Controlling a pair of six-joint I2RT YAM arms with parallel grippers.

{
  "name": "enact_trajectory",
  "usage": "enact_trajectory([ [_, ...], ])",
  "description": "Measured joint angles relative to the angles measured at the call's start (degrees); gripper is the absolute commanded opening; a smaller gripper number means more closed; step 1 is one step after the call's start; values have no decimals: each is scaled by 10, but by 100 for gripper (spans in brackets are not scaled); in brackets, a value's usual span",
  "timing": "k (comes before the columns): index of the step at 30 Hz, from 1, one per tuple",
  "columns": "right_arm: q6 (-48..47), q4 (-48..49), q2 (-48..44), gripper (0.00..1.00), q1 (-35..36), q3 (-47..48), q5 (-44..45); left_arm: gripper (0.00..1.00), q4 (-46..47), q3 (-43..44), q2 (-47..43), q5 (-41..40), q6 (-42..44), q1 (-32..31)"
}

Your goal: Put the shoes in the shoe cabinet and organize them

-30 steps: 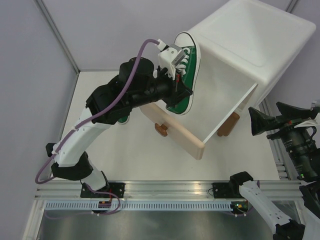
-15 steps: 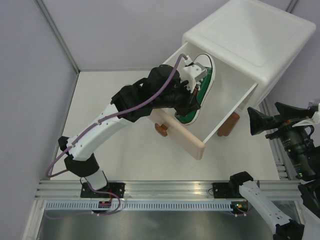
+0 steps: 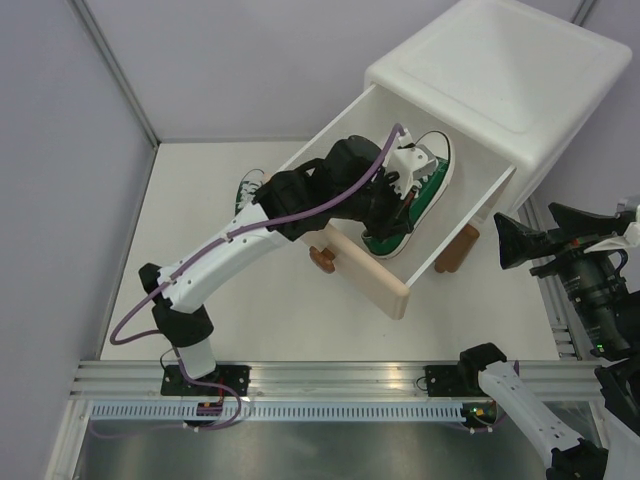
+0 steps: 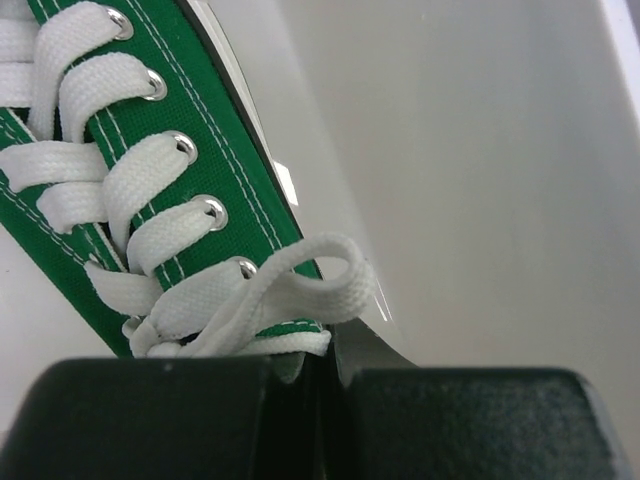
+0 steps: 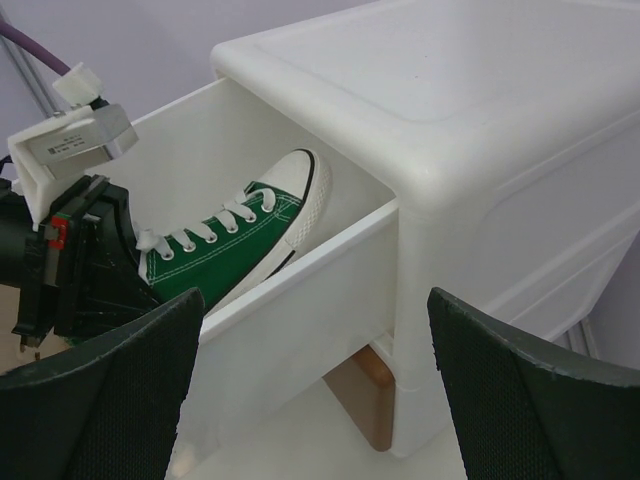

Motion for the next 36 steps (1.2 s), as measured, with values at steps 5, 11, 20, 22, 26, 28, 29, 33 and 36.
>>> enact_trajectory([
  [5,0,3,0,96,0,-2,0,2,0,0,18,7,0,-2],
  [11,-4,11,3,96,1,-3,4,2,0,-3,19,11,1,-4],
  [20,-7,59,28,96,1,-3,5,2,-12,-16,25,11,3,-6],
  [22,-9,67,37,96,1,-3,5,2,-16,-16,27,12,7,-7],
  [26,-12,73,50,96,1,-3,5,2,-25,-16,30,16,18,-7],
  [28,-15,74,56,96,1,0,5,2,-29,-16,32,18,22,-7],
  [29,-16,76,59,96,1,2,7,3,-30,-16,33,20,26,-7],
  [33,-19,80,66,96,1,10,10,4,-31,-16,36,24,38,-8],
  [36,-20,85,66,96,1,11,13,8,-33,-16,36,28,44,-8],
])
